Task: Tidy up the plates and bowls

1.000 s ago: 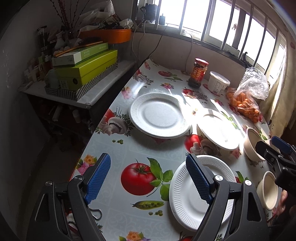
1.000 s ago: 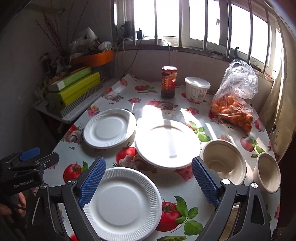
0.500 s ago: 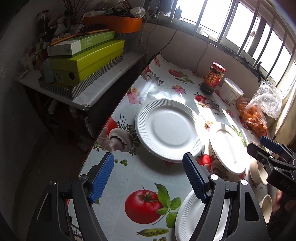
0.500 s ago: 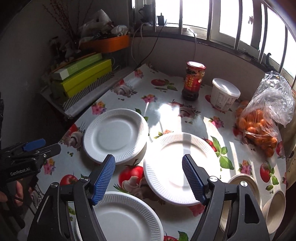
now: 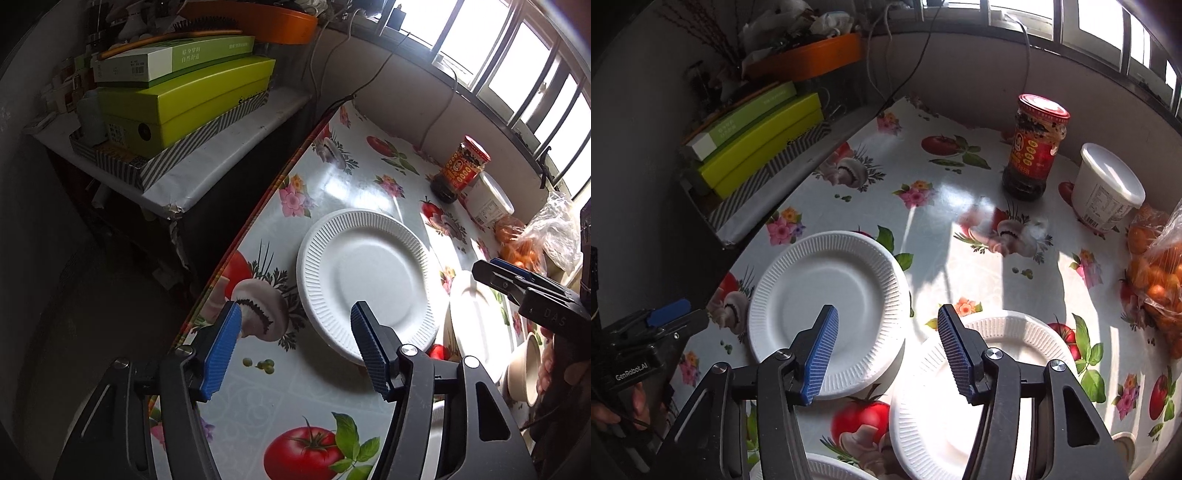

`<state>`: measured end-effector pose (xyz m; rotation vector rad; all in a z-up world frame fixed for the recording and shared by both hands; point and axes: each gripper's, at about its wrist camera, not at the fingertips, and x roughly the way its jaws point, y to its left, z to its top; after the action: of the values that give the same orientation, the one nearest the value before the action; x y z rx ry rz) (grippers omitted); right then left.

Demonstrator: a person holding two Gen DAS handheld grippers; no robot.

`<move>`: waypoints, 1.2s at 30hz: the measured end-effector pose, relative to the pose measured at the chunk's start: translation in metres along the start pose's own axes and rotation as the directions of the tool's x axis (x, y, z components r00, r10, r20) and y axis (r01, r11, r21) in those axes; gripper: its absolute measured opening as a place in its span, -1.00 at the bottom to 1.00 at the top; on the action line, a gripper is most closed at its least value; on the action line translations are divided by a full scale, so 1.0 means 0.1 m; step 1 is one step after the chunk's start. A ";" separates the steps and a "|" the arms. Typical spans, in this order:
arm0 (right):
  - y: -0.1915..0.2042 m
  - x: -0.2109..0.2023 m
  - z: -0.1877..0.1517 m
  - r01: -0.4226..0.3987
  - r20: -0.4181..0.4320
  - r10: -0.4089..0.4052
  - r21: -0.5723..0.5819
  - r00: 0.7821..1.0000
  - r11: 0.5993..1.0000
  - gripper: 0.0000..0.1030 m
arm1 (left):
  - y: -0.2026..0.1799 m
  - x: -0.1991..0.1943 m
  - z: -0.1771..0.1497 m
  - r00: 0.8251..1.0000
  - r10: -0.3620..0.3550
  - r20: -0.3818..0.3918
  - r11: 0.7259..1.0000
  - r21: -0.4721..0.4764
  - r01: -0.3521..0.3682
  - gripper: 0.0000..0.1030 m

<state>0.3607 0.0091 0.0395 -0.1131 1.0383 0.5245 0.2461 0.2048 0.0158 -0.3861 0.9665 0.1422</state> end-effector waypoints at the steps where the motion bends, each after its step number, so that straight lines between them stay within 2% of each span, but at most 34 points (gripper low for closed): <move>1: -0.04 0.06 0.02 -0.005 -0.008 0.005 0.014 1.000 1.000 0.06 | 0.01 0.04 0.01 1.000 -0.009 -0.008 1.000 -0.005 0.009 0.21; 8: -0.14 0.43 0.06 -0.043 -0.084 0.046 0.047 0.995 0.998 0.05 | 0.02 0.29 0.00 0.997 -0.027 -0.071 0.999 -0.021 0.026 0.11; 19: -0.23 0.64 0.10 -0.057 -0.107 0.067 0.086 0.992 0.995 0.06 | 0.01 0.48 0.02 0.993 -0.039 -0.108 0.999 -0.037 0.035 0.03; 21: -0.24 0.66 0.10 -0.070 -0.106 0.080 0.095 0.991 0.993 0.05 | 0.02 0.51 0.02 0.992 -0.044 -0.116 0.998 -0.048 0.039 -0.05; 23: -0.24 0.69 0.09 -0.066 -0.111 0.076 0.097 0.991 0.993 -0.02 | 0.03 0.53 0.01 0.992 -0.041 -0.122 0.998 -0.050 0.035 -0.10; 25: -0.25 0.70 0.09 -0.069 -0.113 0.080 0.104 0.990 0.992 -0.22 | 0.03 0.54 0.00 0.991 -0.041 -0.124 0.998 -0.048 0.035 -0.12; 28: -0.26 0.69 0.07 -0.076 -0.111 0.088 0.110 0.990 0.991 -0.37 | 0.03 0.55 -0.01 0.991 -0.041 -0.126 0.998 -0.051 0.035 -0.21; 31: -0.27 0.70 0.06 -0.087 -0.115 0.100 0.118 0.988 0.989 -0.42 | 0.03 0.56 -0.01 0.990 -0.047 -0.132 0.998 -0.057 0.039 -0.26; 33: -0.26 0.71 0.05 -0.085 -0.118 0.099 0.119 0.988 0.989 -0.49 | 0.03 0.57 -0.02 0.990 -0.047 -0.134 0.998 -0.055 0.040 -0.36; 36: -0.27 0.72 0.05 -0.084 -0.121 0.099 0.123 0.988 0.989 -0.55 | 0.01 0.57 -0.01 0.990 -0.050 -0.135 0.998 -0.056 0.043 -0.39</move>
<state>0.4051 0.0134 -0.0228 0.0063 1.2010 0.5433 0.2766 0.2023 -0.0320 -0.4715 1.0898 0.1004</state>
